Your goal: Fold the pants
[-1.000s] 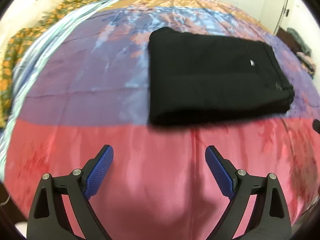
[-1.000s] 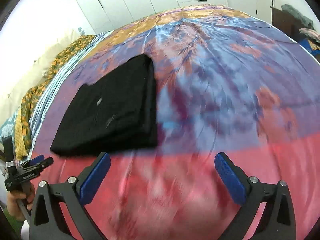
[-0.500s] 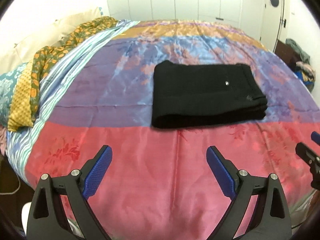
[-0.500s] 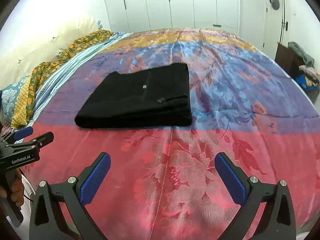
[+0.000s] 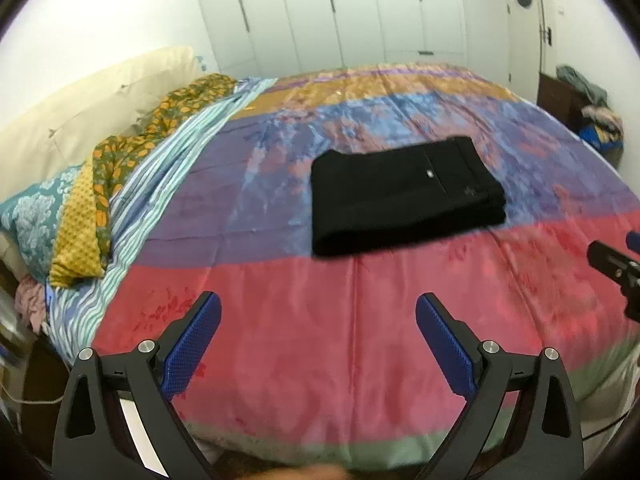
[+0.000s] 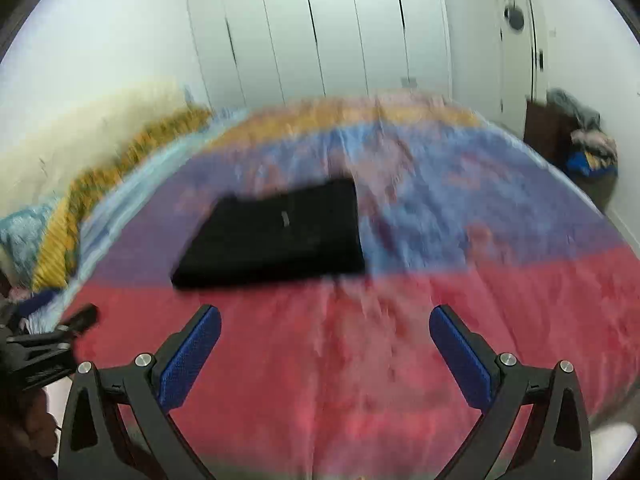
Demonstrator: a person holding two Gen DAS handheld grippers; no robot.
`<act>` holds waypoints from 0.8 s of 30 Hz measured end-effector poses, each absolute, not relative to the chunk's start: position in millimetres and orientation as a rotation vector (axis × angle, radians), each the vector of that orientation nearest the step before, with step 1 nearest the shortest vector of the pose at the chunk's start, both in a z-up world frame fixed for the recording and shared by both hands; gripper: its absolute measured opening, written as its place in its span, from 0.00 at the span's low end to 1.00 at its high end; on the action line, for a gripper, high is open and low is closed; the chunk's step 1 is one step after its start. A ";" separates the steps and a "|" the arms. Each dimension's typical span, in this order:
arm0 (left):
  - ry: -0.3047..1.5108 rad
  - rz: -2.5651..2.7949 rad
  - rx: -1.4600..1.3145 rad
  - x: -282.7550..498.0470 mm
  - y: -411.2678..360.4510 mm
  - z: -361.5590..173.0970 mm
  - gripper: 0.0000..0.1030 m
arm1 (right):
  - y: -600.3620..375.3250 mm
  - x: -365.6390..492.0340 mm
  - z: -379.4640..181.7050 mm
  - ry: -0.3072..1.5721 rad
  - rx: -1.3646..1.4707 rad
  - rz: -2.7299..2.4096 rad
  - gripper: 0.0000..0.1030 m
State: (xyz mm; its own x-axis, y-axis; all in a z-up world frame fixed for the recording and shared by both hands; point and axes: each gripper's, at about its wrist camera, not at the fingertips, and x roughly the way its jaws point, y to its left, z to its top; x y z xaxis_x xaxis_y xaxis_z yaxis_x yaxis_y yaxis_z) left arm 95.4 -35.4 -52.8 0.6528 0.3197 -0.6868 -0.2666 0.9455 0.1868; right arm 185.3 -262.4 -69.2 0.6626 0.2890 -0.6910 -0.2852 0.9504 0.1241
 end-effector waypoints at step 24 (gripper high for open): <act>0.891 0.275 -0.068 66.3 -40.6 10.4 0.99 | -226.2 129.4 7.7 0.837 -0.125 0.413 1.00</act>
State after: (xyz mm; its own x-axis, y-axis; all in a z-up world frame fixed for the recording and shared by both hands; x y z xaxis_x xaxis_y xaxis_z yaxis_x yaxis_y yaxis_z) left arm 66.3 -40.6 10.4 0.5964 0.2084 -0.7752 -0.2650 0.9627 0.0550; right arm 129.4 -226.2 7.7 0.5955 0.3065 -0.7426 -0.4033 0.9135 0.0536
